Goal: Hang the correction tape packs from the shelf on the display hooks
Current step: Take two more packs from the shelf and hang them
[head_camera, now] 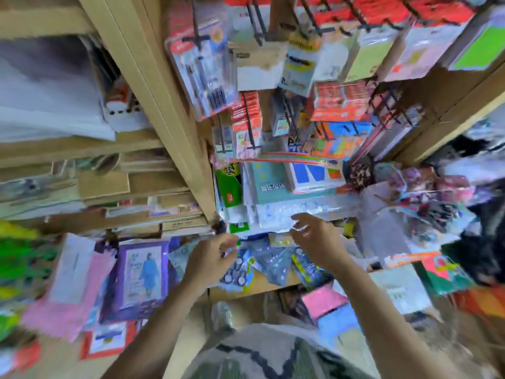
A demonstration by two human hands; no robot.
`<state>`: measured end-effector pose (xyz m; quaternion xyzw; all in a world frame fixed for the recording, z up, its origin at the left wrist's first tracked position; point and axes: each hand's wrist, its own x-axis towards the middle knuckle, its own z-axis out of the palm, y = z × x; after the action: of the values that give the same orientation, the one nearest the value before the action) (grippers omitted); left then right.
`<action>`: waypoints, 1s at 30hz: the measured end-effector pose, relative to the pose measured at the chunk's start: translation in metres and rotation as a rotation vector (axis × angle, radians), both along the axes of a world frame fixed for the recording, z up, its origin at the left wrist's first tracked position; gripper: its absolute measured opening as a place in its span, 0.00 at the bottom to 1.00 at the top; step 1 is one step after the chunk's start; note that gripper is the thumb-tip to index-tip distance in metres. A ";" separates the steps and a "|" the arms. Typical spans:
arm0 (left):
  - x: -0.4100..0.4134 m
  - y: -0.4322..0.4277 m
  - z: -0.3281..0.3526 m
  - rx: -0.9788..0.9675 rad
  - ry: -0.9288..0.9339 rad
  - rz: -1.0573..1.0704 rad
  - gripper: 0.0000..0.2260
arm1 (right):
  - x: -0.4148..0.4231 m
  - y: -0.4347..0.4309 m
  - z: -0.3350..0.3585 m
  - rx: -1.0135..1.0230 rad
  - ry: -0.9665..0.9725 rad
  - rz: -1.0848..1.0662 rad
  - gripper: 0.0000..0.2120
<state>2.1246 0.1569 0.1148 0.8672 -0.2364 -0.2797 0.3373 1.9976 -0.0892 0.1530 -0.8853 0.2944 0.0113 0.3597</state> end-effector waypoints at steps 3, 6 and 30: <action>-0.037 0.011 -0.047 0.116 0.144 0.007 0.13 | -0.030 0.008 -0.048 0.059 0.216 -0.006 0.17; -0.063 0.018 -0.076 0.230 0.247 -0.024 0.10 | -0.055 0.013 -0.090 0.141 0.343 0.004 0.17; -0.028 -0.009 -0.398 0.546 0.123 0.177 0.35 | -0.031 0.060 -0.397 0.602 0.497 -0.200 0.16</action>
<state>2.0967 0.1481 -0.2835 0.9246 -0.0550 -0.3546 0.1281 1.9668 -0.0292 -0.2435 -0.6776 0.4408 0.2759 0.5200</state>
